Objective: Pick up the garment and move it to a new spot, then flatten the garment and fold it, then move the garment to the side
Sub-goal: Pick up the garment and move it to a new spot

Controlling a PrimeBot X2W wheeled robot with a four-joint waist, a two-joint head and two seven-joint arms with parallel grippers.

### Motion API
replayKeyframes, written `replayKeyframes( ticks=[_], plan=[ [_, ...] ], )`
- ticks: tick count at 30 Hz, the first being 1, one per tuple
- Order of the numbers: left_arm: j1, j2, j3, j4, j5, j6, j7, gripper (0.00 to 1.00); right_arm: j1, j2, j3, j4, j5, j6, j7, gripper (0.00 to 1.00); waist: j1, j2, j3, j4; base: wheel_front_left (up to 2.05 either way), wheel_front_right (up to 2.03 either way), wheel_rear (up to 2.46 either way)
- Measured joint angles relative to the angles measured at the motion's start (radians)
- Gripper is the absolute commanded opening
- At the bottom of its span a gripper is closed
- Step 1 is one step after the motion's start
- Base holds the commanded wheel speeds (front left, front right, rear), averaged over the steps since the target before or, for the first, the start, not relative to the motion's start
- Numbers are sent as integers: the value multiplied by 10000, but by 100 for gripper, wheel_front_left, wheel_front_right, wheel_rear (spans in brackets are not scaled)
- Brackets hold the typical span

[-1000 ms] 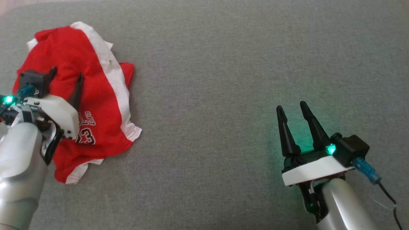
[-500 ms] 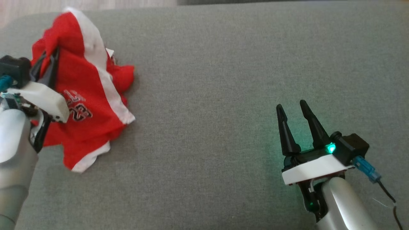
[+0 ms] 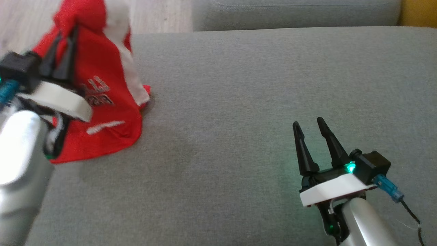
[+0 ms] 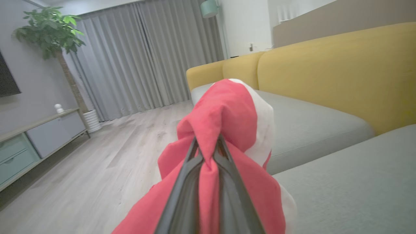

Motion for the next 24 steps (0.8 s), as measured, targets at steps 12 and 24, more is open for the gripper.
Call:
replayKeyframes(
  ticks=[12,24],
  plan=[
    [524,-642,-1020,-2790,-8,397,1233,0,-74,2,-240,-721,606,0,0,100,1,0,138,-1147,0,0,0],
    [-777,-2004,-1856,-2065,198,115,1365,100,-213,2,-658,-1701,1045,0,-2,100,3,0,840,-3105,0,0,0]
  ],
)
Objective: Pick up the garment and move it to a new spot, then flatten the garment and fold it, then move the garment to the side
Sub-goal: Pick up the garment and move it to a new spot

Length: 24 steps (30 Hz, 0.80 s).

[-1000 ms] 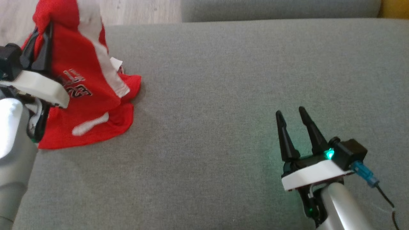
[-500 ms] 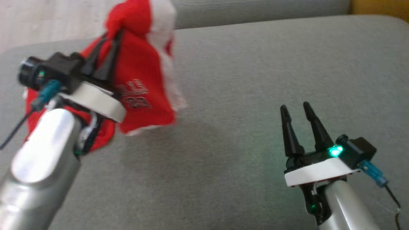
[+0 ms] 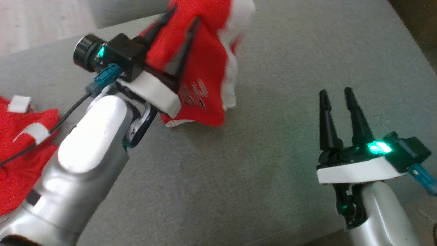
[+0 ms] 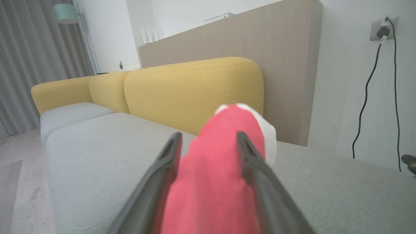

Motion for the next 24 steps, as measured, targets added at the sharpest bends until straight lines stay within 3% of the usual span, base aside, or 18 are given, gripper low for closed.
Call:
replayKeyframes(
  ticks=[4,8,16,24],
  plan=[
    [-320,-286,105,696,90,115,-581,100,-43,0,-219,-71,6,0,0,100,1,0,252,-293,0,0,0],
    [-370,-198,297,1202,81,178,-1124,100,-44,0,-456,-113,-31,0,0,100,0,0,277,-98,0,0,0],
    [710,497,957,1425,-322,297,-2165,100,-28,2,-788,-25,-596,0,0,100,-1,0,-23,962,0,0,0],
    [3411,734,1223,840,-439,1003,-2604,100,393,2,-784,468,-1312,0,0,100,-2,0,-701,2162,0,0,0]
  ],
)
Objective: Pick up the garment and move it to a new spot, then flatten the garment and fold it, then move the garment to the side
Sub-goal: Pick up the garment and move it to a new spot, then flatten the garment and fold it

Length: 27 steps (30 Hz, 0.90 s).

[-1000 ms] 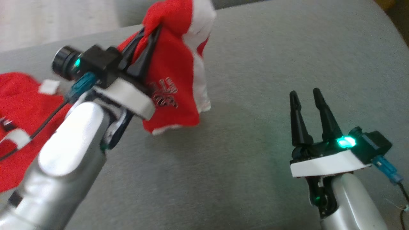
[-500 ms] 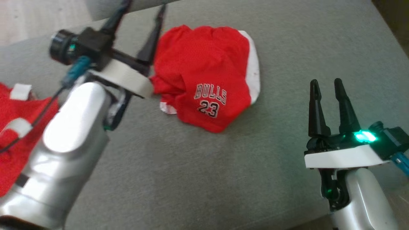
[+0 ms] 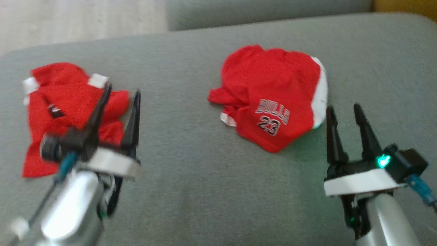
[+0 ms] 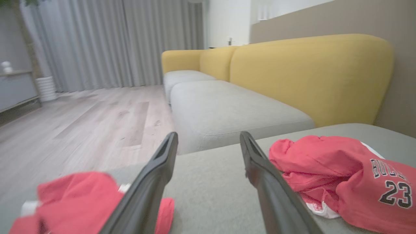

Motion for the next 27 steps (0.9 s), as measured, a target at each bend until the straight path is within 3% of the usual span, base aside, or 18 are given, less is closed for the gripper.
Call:
replayKeyframes(
  ticks=[2,5,12,18,27],
  plan=[
    [1120,-203,257,-326,-174,430,-73,100,268,2,69,286,-188,0,0,100,-1,0,-312,364,0,0,0],
    [2143,-589,541,-846,-169,679,-98,100,506,4,127,510,-326,0,0,100,-2,0,-585,676,0,0,0],
    [2904,-1043,966,-1394,464,750,-98,100,578,4,159,552,-499,0,0,100,-2,0,-800,1168,0,0,0],
    [2926,-1287,1262,-1490,851,378,-98,100,378,4,744,683,-957,0,0,100,0,0,-620,1426,0,0,0],
    [2532,-1939,1841,-1653,1555,-232,-100,100,-1734,-15,1615,3110,-2748,0,1177,100,2,0,-3,1937,0,0,0]
  ],
)
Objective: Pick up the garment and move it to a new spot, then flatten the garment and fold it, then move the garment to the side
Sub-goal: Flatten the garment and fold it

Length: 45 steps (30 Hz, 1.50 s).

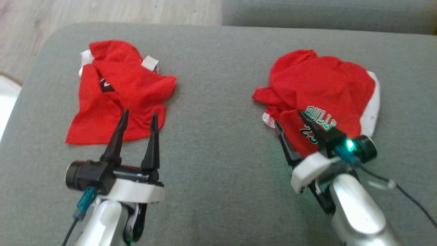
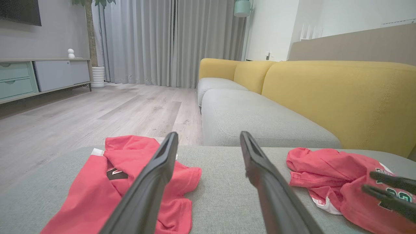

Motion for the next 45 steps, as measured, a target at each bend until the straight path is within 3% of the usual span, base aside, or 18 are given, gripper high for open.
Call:
replayKeyframes(
  ticks=[5,13,14,15,22,33,39,45],
  plan=[
    [-342,-412,173,42,341,-368,0,100,-1074,-17,-148,1480,-872,0,1074,100,0,0,386,412,0,0,0],
    [-407,-869,558,324,706,-871,0,100,-1944,-52,-604,2876,-1122,0,1967,100,0,0,825,927,0,0,0],
    [-407,-913,614,345,746,-876,0,100,-2057,-54,-598,2968,-1057,0,1967,56,1,0,838,947,0,0,0],
    [-407,-947,683,359,790,-941,0,100,-2125,-54,-564,3039,-995,0,1962,0,1,0,835,944,0,0,0],
    [-405,-1137,1022,397,1045,-1091,0,100,-2129,-134,299,3026,140,0,823,0,0,0,666,642,0,0,0],
    [-94,-1275,1655,286,1233,-1198,-2,100,-3690,-140,1941,1329,3377,0,-821,0,-1,0,-133,177,0,0,0],
    [216,-1302,1946,67,1256,-1216,-2,100,-5187,-144,1223,485,5273,0,-1149,0,-2,0,-481,43,0,0,0],
    [350,-1313,2065,-25,1392,-1229,-2,100,-5097,-148,-201,1129,5331,0,-1172,0,-2,0,-548,-152,0,0,0]
  ],
)
